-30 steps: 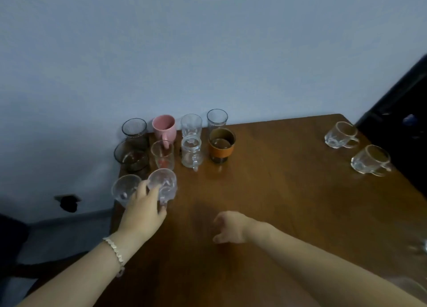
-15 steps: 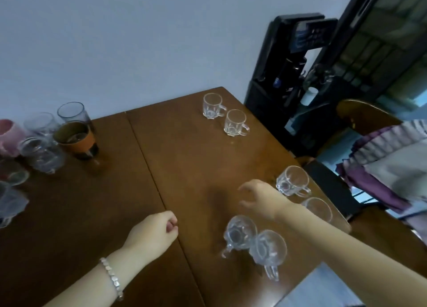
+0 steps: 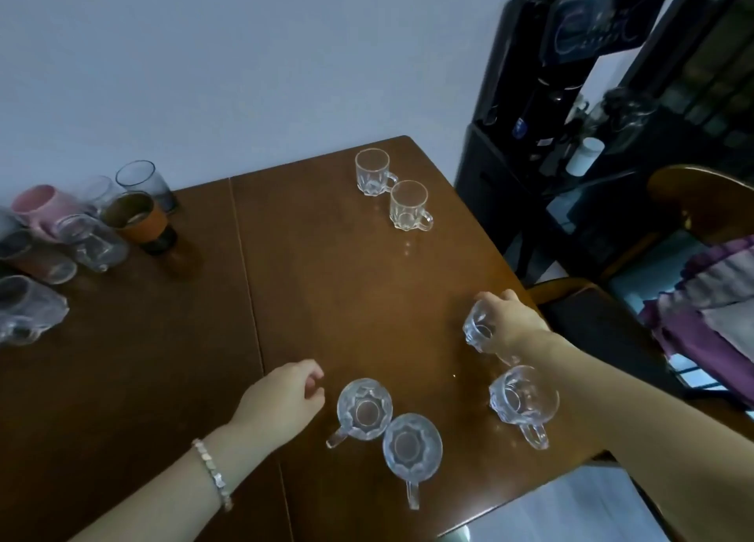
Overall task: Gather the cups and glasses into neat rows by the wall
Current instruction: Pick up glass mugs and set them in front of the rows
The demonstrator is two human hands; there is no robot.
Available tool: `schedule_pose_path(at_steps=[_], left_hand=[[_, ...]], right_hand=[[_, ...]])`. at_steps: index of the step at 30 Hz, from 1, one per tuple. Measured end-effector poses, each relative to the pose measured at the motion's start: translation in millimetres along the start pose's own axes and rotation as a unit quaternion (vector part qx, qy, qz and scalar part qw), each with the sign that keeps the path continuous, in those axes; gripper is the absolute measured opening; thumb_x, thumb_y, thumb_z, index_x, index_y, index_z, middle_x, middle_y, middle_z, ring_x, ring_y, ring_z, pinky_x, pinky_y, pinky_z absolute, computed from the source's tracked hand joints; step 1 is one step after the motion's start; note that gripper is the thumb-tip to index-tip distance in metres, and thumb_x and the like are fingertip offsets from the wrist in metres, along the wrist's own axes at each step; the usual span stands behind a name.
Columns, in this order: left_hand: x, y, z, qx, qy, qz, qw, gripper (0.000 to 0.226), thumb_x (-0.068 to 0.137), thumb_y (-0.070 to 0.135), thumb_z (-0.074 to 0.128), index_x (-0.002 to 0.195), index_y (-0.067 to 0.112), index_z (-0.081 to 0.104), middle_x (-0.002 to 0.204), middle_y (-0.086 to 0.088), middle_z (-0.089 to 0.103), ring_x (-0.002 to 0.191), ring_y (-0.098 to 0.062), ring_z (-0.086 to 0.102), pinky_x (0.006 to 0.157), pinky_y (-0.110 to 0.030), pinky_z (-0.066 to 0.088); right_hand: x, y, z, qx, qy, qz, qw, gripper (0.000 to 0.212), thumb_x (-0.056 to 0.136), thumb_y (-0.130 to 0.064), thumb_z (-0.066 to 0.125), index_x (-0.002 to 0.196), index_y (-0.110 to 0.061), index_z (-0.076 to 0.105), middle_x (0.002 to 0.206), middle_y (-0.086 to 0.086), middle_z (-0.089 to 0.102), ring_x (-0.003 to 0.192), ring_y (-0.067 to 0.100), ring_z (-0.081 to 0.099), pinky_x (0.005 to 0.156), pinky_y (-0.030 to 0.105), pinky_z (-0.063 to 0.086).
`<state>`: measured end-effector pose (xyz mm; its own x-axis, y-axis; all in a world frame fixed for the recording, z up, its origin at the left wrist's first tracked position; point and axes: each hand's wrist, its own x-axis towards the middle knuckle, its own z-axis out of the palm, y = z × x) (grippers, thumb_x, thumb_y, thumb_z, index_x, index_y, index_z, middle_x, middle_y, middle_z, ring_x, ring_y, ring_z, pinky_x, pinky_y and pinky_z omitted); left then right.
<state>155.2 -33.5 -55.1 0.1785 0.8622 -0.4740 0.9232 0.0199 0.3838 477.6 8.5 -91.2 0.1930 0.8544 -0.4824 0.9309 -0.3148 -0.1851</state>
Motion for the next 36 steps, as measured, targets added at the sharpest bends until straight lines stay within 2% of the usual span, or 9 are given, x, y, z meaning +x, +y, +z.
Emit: schedule_pose_path(at_steps=[2,4,7,9,12,18,24,29,36], left_hand=[[0,3,5,-0.014,-0.032,0.01,0.999,0.052,0.088,0.035,0.06,0.137,0.028,0.043,0.137,0.005,0.051,0.116,-0.011,0.055,0.093,-0.028,0.05],[1,7,13,-0.018,-0.103,0.046,0.993,0.083,0.081,0.036,0.069,0.148,0.03,0.022,0.155,0.005,0.026,0.135,-0.016,0.039,0.103,-0.031,0.044],[3,18,31,0.081,-0.166,0.097,0.978,0.107,0.075,0.03,0.075,0.151,0.035,0.0,0.161,0.009,0.001,0.146,-0.02,0.018,0.112,-0.037,0.035],[6,23,44,0.103,-0.142,0.107,0.979,0.103,0.076,0.027,0.074,0.151,0.035,0.004,0.161,0.007,0.004,0.143,-0.022,0.025,0.11,-0.037,0.038],[12,23,55,0.102,-0.087,0.105,0.985,0.092,0.075,0.028,0.071,0.149,0.029,0.018,0.153,0.005,0.025,0.132,-0.021,0.04,0.103,-0.035,0.043],[1,-18,32,0.005,0.025,0.0,1.0,0.089,0.072,0.043,0.074,0.145,0.027,0.027,0.139,0.007,0.039,0.122,-0.016,0.052,0.098,-0.032,0.05],[-27,-106,-34,-0.036,0.13,-0.115,0.984,0.085,0.069,0.049,0.076,0.138,0.025,0.034,0.125,0.003,0.047,0.108,-0.015,0.059,0.085,-0.027,0.053],[-33,-196,-92,-0.016,0.172,-0.202,0.964,0.086,0.068,0.056,0.074,0.138,0.025,0.034,0.124,-0.002,0.046,0.107,-0.021,0.06,0.083,-0.034,0.052],[13,-297,-160,0.022,0.201,-0.201,0.959,0.087,0.066,0.059,0.073,0.138,0.023,0.037,0.132,-0.009,0.047,0.113,-0.031,0.058,0.086,-0.04,0.053]], right_hand=[[-4,-7,-2,-0.002,0.01,-0.021,1.0,0.08,0.075,-0.031,0.076,0.14,-0.032,0.03,0.127,0.004,0.041,0.092,0.025,0.064,0.059,0.025,0.054],[-12,-16,-2,-0.006,0.018,-0.043,0.999,0.084,0.073,-0.04,0.073,0.142,-0.034,0.025,0.127,0.003,0.041,0.087,0.023,0.065,0.064,0.03,0.058],[-28,-28,-7,0.029,0.033,-0.071,0.996,0.089,0.071,-0.051,0.072,0.143,-0.039,0.021,0.129,-0.001,0.041,0.08,0.018,0.063,0.061,0.028,0.057],[-41,-36,-11,0.052,0.035,-0.085,0.994,0.087,0.071,-0.054,0.071,0.142,-0.04,0.023,0.128,-0.002,0.043,0.08,0.018,0.062,0.057,0.024,0.051],[-56,-49,-16,0.069,0.042,-0.105,0.991,0.086,0.071,-0.054,0.072,0.142,-0.041,0.025,0.128,-0.002,0.044,0.087,0.02,0.064,0.063,0.025,0.052],[-66,-87,-17,0.08,0.011,-0.149,0.986,0.087,0.069,-0.053,0.075,0.141,-0.042,0.027,0.127,-0.004,0.044,0.096,0.016,0.061,0.069,0.021,0.052],[-66,-162,4,0.048,-0.024,-0.197,0.979,0.088,0.069,-0.049,0.076,0.141,-0.043,0.027,0.126,-0.005,0.043,0.098,0.019,0.063,0.076,0.027,0.055],[-66,-248,34,0.023,-0.05,-0.233,0.971,0.087,0.071,-0.047,0.076,0.142,-0.041,0.026,0.129,-0.003,0.043,0.098,0.018,0.062,0.074,0.023,0.055],[-61,-362,79,0.054,-0.058,-0.207,0.975,0.087,0.068,-0.05,0.076,0.14,-0.042,0.028,0.125,-0.005,0.044,0.093,0.016,0.065,0.075,0.028,0.056]])
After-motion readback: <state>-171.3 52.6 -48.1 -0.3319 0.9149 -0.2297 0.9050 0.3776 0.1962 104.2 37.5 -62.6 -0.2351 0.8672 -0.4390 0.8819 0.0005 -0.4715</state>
